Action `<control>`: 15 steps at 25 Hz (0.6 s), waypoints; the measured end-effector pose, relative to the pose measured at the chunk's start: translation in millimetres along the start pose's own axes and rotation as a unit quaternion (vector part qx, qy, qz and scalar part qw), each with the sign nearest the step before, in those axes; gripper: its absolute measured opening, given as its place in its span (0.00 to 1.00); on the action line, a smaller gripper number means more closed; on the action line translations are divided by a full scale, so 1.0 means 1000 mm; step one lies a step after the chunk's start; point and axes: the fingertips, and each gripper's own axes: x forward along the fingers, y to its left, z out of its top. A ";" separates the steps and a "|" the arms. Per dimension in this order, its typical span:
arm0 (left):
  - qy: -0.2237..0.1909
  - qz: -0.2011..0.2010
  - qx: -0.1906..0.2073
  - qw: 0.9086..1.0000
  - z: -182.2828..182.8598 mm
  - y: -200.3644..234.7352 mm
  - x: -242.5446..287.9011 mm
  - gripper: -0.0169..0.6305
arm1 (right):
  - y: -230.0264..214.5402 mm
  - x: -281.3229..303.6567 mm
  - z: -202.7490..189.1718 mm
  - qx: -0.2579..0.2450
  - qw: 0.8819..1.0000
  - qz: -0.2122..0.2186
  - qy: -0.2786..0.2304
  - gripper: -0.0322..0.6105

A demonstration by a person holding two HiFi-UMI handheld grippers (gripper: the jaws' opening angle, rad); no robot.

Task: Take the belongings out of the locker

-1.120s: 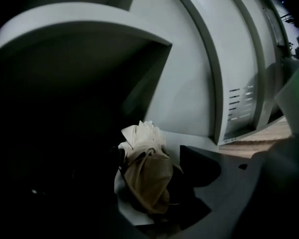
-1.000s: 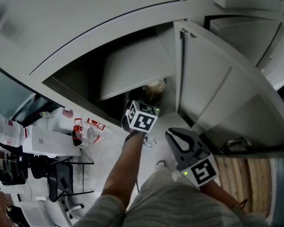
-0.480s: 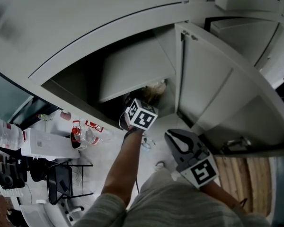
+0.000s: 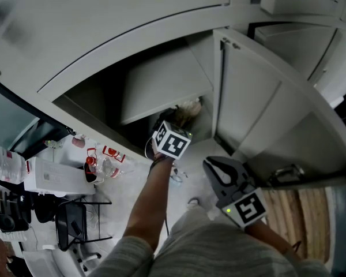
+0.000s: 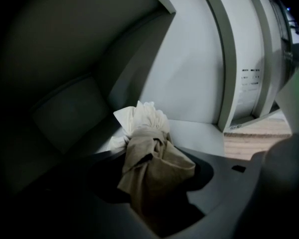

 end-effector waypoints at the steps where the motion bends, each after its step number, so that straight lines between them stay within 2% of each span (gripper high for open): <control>1: -0.001 -0.002 -0.007 1.000 -0.001 -0.002 -0.002 0.41 | 0.000 0.000 0.000 -0.002 1.000 0.001 0.000 0.05; 7: -0.017 -0.006 -0.046 0.999 -0.003 -0.010 -0.017 0.40 | -0.002 -0.002 0.001 0.001 1.000 0.000 0.000 0.05; 15: -0.095 0.001 -0.111 0.989 -0.004 -0.019 -0.053 0.40 | -0.007 -0.001 0.000 0.010 1.000 -0.002 0.005 0.05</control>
